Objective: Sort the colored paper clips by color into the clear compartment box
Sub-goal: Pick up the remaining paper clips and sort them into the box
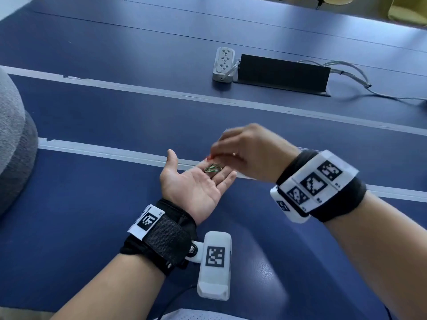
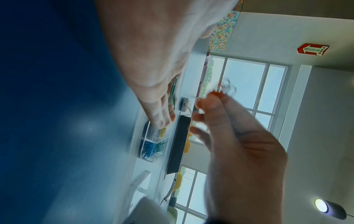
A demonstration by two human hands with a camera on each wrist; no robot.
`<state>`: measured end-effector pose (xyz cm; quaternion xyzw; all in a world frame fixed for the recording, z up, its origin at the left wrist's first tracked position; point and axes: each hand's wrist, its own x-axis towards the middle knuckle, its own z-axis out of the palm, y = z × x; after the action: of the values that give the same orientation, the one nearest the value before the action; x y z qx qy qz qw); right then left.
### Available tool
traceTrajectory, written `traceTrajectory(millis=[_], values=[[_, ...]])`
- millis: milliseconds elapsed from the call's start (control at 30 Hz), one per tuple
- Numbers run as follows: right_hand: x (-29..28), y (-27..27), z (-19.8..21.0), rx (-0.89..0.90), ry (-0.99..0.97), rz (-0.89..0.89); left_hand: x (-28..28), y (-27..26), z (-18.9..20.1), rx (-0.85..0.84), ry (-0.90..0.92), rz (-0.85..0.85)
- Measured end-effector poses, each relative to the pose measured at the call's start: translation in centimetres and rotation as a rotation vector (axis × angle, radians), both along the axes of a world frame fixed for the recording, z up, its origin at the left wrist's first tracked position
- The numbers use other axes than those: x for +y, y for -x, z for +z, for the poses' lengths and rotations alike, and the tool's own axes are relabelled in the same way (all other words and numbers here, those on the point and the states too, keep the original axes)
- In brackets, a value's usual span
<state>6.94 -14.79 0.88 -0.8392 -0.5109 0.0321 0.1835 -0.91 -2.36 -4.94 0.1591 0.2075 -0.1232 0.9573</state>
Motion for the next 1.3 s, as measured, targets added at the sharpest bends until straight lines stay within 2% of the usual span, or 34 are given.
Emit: traceTrajectory(millis=[67, 167, 300, 567, 800, 967, 1067, 1167, 1233, 1300], values=[[0.2, -1.7, 1.0, -0.014, 0.08, -0.178, 0.1, 0.0, -0.2, 0.026, -0.012, 0.018], [0.6, -3.7, 0.7, -0.033, 0.355, -0.385, 0.3, 0.3, -0.3, 0.04, -0.03, 0.042], [1.7, -4.3, -0.7, 0.025, 0.466, -0.543, 0.8, 0.4, -0.4, 0.043, -0.036, 0.083], [2.6, -3.4, -1.0, 0.008, 0.55, -0.539, 1.6, 0.5, -0.5, 0.03, -0.024, 0.103], [1.5, -3.8, -1.1, 0.072, 0.41, -0.577, 1.5, 0.6, -0.4, 0.034, -0.018, 0.095], [1.3, -3.3, -1.7, 0.126, 0.507, -0.532, 1.4, 0.7, -0.2, 0.022, -0.025, 0.088], [1.0, -2.9, -1.4, 0.104, 0.38, -0.537, 1.4, 0.8, -0.1, 0.021, -0.03, 0.092], [1.2, -1.4, -0.6, 0.162, 0.176, -0.423, 1.1, 0.8, -0.1, 0.011, -0.044, 0.077], [1.4, -0.1, -0.6, 0.18, 0.211, -0.302, 0.8, 0.8, -0.1, -0.007, -0.055, 0.049], [1.6, 0.7, -1.3, 0.144, 0.279, -0.258, 0.6, 0.8, -0.2, -0.017, -0.05, 0.038]])
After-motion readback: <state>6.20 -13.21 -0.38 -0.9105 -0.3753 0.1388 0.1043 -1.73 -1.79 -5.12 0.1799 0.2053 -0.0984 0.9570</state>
